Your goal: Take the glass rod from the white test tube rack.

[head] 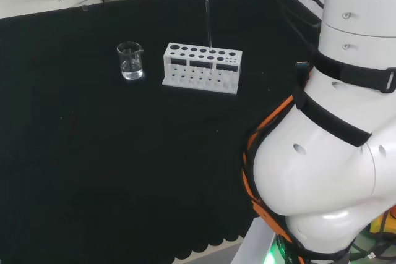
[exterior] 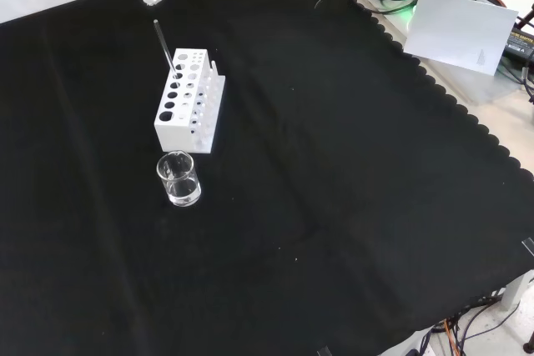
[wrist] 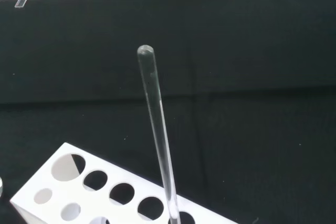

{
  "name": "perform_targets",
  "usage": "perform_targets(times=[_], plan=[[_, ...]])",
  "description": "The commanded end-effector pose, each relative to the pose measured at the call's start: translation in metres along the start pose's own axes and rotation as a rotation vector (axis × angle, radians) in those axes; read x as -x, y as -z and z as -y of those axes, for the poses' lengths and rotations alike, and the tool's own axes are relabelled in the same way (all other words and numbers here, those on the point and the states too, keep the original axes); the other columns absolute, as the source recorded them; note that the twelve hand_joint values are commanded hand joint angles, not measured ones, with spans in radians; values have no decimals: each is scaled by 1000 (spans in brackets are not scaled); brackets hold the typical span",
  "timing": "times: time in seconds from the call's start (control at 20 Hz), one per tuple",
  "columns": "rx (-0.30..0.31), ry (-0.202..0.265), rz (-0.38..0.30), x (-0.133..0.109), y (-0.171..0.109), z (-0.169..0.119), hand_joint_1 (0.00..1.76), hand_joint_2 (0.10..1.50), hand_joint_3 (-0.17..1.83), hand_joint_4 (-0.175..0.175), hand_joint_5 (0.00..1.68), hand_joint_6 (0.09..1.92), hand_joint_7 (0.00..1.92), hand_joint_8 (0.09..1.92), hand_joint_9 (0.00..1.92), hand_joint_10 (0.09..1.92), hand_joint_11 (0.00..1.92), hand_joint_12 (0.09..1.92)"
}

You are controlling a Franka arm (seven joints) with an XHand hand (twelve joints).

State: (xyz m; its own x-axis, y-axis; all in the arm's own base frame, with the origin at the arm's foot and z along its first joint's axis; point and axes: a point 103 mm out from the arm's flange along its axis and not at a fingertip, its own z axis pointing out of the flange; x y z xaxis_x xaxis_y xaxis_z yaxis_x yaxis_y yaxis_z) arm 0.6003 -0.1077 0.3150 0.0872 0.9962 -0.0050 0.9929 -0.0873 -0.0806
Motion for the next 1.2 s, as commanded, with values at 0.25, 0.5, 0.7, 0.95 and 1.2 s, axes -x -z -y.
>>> perform_targets(times=[0.25,0.5,0.7,0.95,1.2], plan=[[27,25,37,1,-27,-2,510,937,378,-159,348,624,686,1081,872,1054,679,1340],[23,29,50,1,-34,3,520,928,403,-175,345,902,767,1137,989,1147,899,1322],[17,33,54,1,-37,5,521,926,414,-175,358,976,813,1178,1049,1196,1004,1326],[31,49,70,0,-46,5,534,920,423,-175,419,1035,888,1239,1145,1261,1143,1355],[44,67,80,-6,-51,5,600,903,439,-175,599,1076,997,1288,1289,1297,1340,1376]])
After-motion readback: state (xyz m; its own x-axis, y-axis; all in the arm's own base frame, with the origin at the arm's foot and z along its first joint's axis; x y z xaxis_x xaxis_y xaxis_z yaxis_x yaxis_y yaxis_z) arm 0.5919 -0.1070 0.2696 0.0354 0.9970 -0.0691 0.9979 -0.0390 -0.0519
